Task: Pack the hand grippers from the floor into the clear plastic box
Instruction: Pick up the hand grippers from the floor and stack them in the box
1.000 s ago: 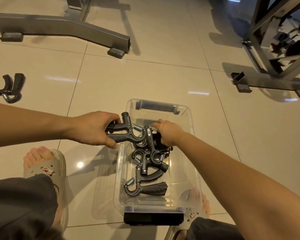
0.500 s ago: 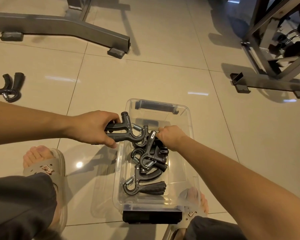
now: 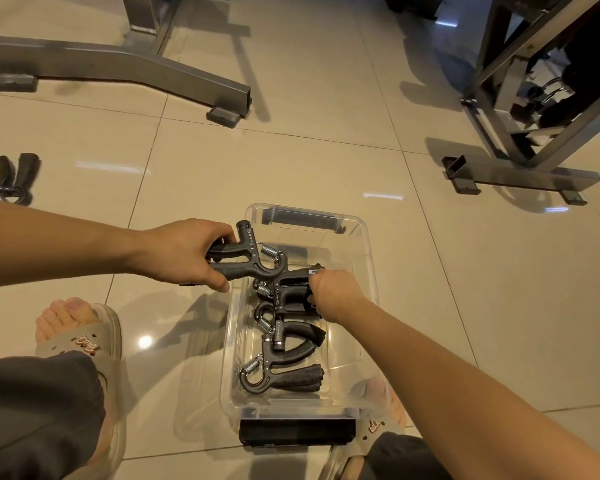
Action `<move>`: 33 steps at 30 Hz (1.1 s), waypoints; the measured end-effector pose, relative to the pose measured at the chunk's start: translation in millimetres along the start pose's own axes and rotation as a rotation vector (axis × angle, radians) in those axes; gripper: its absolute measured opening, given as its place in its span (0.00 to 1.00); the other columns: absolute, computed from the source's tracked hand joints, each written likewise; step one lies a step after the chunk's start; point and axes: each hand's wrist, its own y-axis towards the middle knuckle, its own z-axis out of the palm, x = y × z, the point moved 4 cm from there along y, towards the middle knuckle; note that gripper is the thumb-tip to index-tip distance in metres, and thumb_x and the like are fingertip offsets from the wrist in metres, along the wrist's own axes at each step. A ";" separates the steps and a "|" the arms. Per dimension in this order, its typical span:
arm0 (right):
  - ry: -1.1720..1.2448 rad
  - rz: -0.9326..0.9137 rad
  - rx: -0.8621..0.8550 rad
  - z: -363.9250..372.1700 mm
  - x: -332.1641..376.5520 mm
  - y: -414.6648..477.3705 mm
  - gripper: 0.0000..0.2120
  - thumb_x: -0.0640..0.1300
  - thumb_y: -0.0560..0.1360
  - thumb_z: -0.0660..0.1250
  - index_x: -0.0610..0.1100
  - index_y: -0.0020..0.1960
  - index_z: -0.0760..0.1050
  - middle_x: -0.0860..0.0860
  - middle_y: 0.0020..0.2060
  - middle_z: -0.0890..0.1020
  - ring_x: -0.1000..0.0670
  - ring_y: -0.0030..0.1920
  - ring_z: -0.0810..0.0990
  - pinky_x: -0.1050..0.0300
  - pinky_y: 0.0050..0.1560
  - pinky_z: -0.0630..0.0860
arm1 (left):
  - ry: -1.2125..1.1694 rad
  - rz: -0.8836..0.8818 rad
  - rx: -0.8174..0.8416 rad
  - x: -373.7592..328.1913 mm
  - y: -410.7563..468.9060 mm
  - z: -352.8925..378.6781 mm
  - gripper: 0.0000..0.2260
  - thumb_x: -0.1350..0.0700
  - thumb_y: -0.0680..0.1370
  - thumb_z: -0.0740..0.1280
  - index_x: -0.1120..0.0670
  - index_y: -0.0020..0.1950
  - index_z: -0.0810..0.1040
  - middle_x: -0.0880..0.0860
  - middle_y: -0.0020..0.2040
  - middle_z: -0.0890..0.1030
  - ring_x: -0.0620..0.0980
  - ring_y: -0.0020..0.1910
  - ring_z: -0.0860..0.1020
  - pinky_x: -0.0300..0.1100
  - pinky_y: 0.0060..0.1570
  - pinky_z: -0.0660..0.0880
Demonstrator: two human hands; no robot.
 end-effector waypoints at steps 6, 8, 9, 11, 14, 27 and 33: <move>0.039 0.082 -0.019 1.5 0.4 5.1 0.09 0.46 0.80 0.66 0.45 0.58 0.78 0.46 0.51 0.82 0.45 0.50 0.82 0.54 0.44 0.74 | 0.021 -0.012 -0.013 10.2 0.6 3.0 0.21 0.46 0.67 0.80 0.49 0.53 0.75 0.49 0.41 0.82 0.44 0.31 0.80 0.43 0.35 0.78; 0.029 0.081 -0.056 1.1 2.6 5.4 0.10 0.47 0.80 0.65 0.45 0.58 0.79 0.46 0.51 0.82 0.45 0.51 0.81 0.53 0.45 0.74 | 0.016 -0.016 -0.008 13.2 0.1 3.8 0.22 0.46 0.67 0.80 0.48 0.53 0.75 0.49 0.41 0.82 0.48 0.33 0.81 0.45 0.35 0.79; 0.018 0.076 -0.084 1.1 3.5 5.7 0.10 0.48 0.80 0.65 0.44 0.57 0.79 0.46 0.52 0.81 0.45 0.53 0.79 0.52 0.47 0.74 | 0.007 -0.018 -0.003 13.1 0.0 3.8 0.22 0.47 0.67 0.81 0.48 0.54 0.75 0.49 0.41 0.82 0.48 0.32 0.81 0.44 0.34 0.78; -0.012 0.049 -0.138 1.1 4.6 5.5 0.11 0.49 0.80 0.65 0.44 0.57 0.80 0.45 0.55 0.78 0.44 0.56 0.76 0.50 0.52 0.74 | -0.008 -0.020 0.004 12.2 0.6 3.7 0.21 0.48 0.68 0.81 0.49 0.54 0.75 0.50 0.41 0.82 0.44 0.28 0.79 0.40 0.31 0.76; -0.007 -0.010 -0.155 2.5 6.9 -0.2 0.13 0.51 0.80 0.66 0.44 0.57 0.81 0.45 0.58 0.76 0.44 0.57 0.76 0.50 0.53 0.73 | -0.007 -0.021 -0.006 9.0 2.2 1.0 0.21 0.48 0.68 0.81 0.49 0.54 0.75 0.49 0.41 0.81 0.41 0.26 0.78 0.36 0.29 0.73; -0.020 -0.082 0.028 25.9 24.1 -34.3 0.14 0.49 0.79 0.68 0.43 0.61 0.77 0.46 0.55 0.78 0.44 0.54 0.79 0.51 0.49 0.75 | 0.014 0.010 -0.027 -2.6 3.1 -4.6 0.22 0.47 0.67 0.80 0.48 0.54 0.74 0.49 0.42 0.82 0.45 0.34 0.80 0.43 0.35 0.78; 0.036 -0.035 0.021 32.6 21.6 -33.5 0.14 0.50 0.79 0.68 0.42 0.60 0.78 0.46 0.54 0.79 0.44 0.54 0.79 0.50 0.49 0.77 | 0.029 0.021 -0.021 -1.3 -0.6 1.8 0.22 0.46 0.67 0.80 0.48 0.54 0.74 0.48 0.43 0.81 0.46 0.37 0.79 0.41 0.36 0.75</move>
